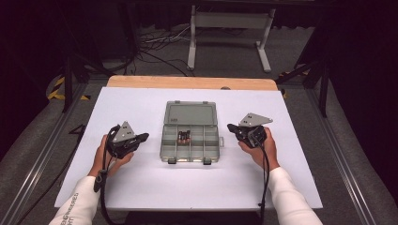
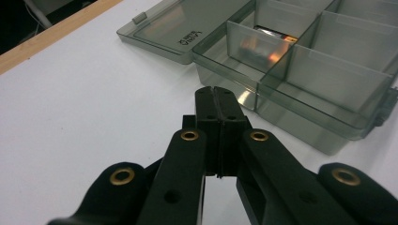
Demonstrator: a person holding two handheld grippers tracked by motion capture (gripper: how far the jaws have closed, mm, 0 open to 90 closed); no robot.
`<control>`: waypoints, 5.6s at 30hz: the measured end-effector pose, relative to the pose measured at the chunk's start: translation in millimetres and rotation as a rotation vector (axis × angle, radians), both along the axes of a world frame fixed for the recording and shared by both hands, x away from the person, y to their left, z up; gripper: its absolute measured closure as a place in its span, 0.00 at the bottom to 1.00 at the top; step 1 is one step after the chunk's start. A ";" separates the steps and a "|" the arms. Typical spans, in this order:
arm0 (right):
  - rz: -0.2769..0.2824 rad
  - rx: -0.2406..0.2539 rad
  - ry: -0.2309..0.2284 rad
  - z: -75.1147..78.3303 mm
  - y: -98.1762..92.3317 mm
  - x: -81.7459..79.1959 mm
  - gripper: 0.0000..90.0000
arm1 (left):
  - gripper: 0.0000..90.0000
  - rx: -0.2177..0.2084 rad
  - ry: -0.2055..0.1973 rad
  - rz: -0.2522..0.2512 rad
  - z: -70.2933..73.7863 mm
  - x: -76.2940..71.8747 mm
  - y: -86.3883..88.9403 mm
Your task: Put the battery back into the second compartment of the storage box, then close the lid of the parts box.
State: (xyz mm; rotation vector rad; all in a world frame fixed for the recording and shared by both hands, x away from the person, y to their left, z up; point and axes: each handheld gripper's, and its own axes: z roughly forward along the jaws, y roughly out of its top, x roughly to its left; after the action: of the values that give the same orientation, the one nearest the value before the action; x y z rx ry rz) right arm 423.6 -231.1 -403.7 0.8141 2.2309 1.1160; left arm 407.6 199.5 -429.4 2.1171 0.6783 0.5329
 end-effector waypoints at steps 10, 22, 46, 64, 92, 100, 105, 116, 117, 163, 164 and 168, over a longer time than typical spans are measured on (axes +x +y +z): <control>-0.052 -0.022 0.069 -1.6 -4.1 34.5 1.00 | 1.00 0.015 0.043 0.018 -5.4 31.9 -6.4; -0.047 -0.114 0.158 -17.8 12.6 71.1 1.00 | 1.00 0.072 0.125 0.013 -16.5 76.0 -22.8; 0.055 -0.288 0.225 -36.2 39.8 96.0 1.00 | 1.00 0.161 0.184 0.025 -25.2 114.8 -51.8; 0.050 -0.262 0.209 -38.6 41.8 103.5 1.00 | 1.00 0.135 0.185 0.051 -26.3 127.6 -59.0; -0.032 -0.124 0.061 -19.4 44.0 112.3 1.00 | 1.00 0.040 0.099 0.143 3.7 135.9 -65.6; -0.032 -0.094 0.012 -4.9 42.3 105.8 1.00 | 1.00 0.006 0.074 0.175 21.1 128.6 -65.9; -0.035 -0.082 -0.004 1.3 42.0 102.4 1.00 | 1.00 -0.001 0.060 0.179 31.0 125.2 -65.7; -0.048 -0.066 -0.029 13.0 43.2 97.4 1.00 | 1.00 0.000 0.045 0.198 40.9 118.6 -67.5; -0.051 -0.065 -0.030 14.2 43.2 96.4 1.00 | 1.00 -0.004 0.042 0.200 41.9 117.7 -67.5; -0.031 0.006 -0.018 42.4 39.0 64.1 1.00 | 1.00 0.033 -0.002 0.174 73.9 68.4 -56.6; -0.032 0.004 -0.018 42.6 39.2 63.7 1.00 | 1.00 0.031 -0.004 0.174 74.4 67.6 -55.9; -0.024 0.006 -0.020 43.7 39.9 61.6 1.00 | 1.00 0.012 -0.012 0.167 76.7 63.2 -55.1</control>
State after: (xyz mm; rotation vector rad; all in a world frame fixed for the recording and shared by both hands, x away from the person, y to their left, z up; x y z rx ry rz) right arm 485.2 -191.2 -360.0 0.8269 2.1962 1.1157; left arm 470.7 144.4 -352.7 2.0779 0.8519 0.6409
